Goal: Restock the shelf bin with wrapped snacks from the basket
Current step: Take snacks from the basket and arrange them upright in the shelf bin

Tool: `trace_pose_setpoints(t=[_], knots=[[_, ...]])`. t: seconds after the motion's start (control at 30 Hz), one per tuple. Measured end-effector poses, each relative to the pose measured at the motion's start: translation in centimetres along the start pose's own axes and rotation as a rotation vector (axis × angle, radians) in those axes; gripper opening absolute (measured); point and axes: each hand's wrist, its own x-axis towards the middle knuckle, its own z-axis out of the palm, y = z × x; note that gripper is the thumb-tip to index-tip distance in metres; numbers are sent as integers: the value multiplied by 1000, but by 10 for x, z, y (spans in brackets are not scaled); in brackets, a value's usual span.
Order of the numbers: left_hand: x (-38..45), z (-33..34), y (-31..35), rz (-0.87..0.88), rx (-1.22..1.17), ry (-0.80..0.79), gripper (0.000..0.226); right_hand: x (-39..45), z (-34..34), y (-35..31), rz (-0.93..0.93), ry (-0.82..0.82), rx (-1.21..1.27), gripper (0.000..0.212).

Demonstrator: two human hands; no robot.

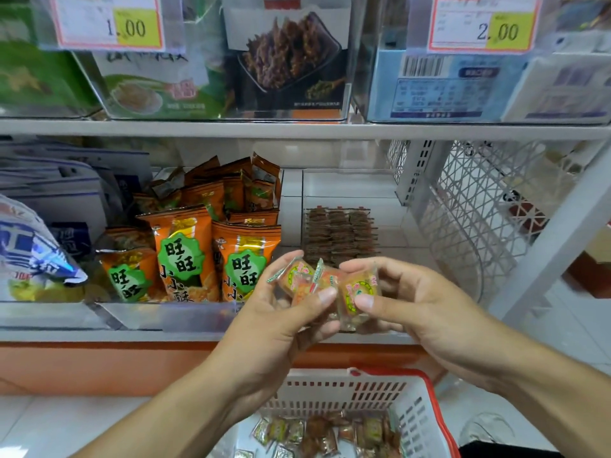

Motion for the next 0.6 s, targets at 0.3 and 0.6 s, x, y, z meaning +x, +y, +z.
trace_pose_setpoints(t=[0.3,0.6], knots=[[2,-9,9,-153,-143,-28,73,-4,-9,-3,-743,154,-913,52],[3,-13,10,-68,-113,7,83,-5,-8,-3,-321,-76,-445,28]])
